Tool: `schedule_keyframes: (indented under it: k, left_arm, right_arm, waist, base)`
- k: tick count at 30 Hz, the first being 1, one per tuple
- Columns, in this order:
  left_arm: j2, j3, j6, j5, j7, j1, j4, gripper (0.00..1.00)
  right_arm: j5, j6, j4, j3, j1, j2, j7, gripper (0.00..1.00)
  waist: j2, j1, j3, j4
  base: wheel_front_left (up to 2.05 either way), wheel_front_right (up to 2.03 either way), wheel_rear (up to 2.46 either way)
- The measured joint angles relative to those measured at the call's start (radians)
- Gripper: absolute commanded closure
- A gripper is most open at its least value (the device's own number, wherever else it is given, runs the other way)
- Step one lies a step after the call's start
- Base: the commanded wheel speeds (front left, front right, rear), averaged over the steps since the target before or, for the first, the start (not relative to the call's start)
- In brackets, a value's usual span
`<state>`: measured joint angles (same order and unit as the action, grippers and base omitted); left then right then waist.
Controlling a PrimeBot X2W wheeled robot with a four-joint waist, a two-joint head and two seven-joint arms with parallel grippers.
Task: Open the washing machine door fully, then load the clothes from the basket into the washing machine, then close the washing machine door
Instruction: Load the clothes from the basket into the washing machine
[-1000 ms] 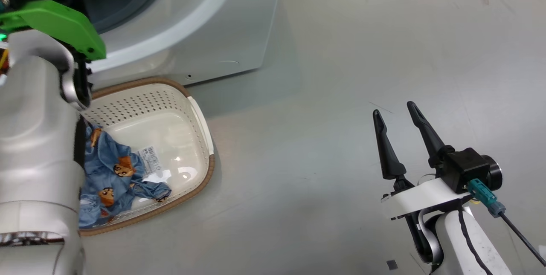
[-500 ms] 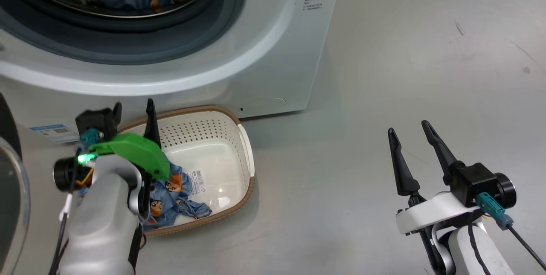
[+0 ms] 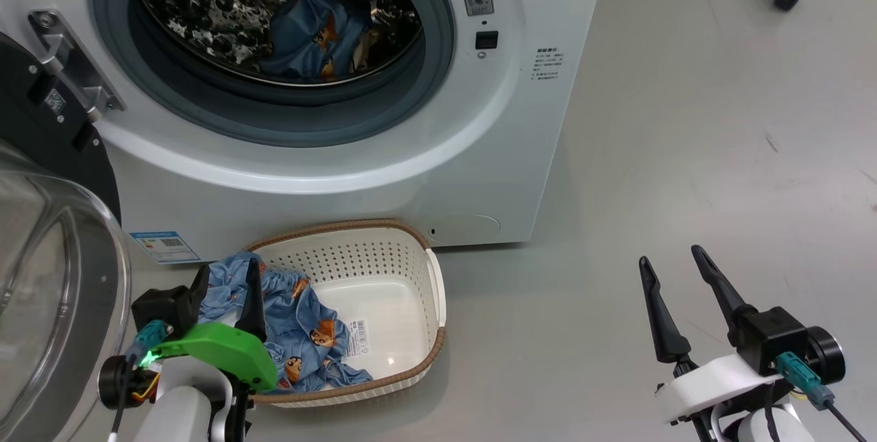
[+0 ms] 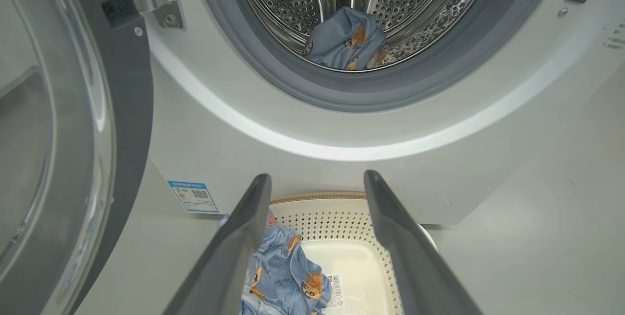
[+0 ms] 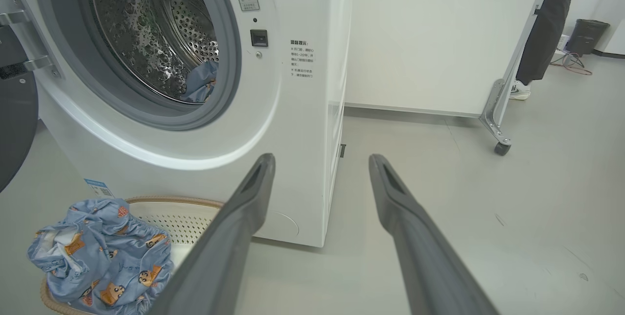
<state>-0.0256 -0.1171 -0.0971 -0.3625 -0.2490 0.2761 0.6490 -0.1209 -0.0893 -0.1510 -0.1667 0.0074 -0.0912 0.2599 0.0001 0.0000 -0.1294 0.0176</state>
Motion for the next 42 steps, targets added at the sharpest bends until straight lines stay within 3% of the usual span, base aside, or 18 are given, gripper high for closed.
schedule_keyframes:
  k: [18, 32, 42]
  left_arm:
    - [-0.008, 0.113, 0.029, -0.001, 0.000, -0.346, -0.346, 0.00]
    - [-0.011, 0.106, 0.027, -0.011, 0.000, -0.476, -0.471, 0.00]
    - [-0.017, 0.052, 0.036, 0.002, 0.031, -0.483, -0.490, 0.00]
  right_arm:
    - [0.028, -0.015, 0.022, 0.009, 0.105, -0.033, 0.000, 0.00]
    - [0.036, -0.023, 0.040, -0.008, 0.106, -0.029, 0.000, 0.00]
    - [0.044, -0.024, 0.077, -0.039, 0.101, -0.003, 0.000, 0.00]
  waist:
    - [0.0000, 0.0000, 0.140, -0.031]
    - [0.0000, 0.0000, 0.138, -0.007]
    - [0.0000, 0.0000, 0.060, 0.022]
  base:
    - [0.00, 0.00, 0.00]
    - [0.00, 0.00, 0.00]
    - [0.00, 0.00, 0.00]
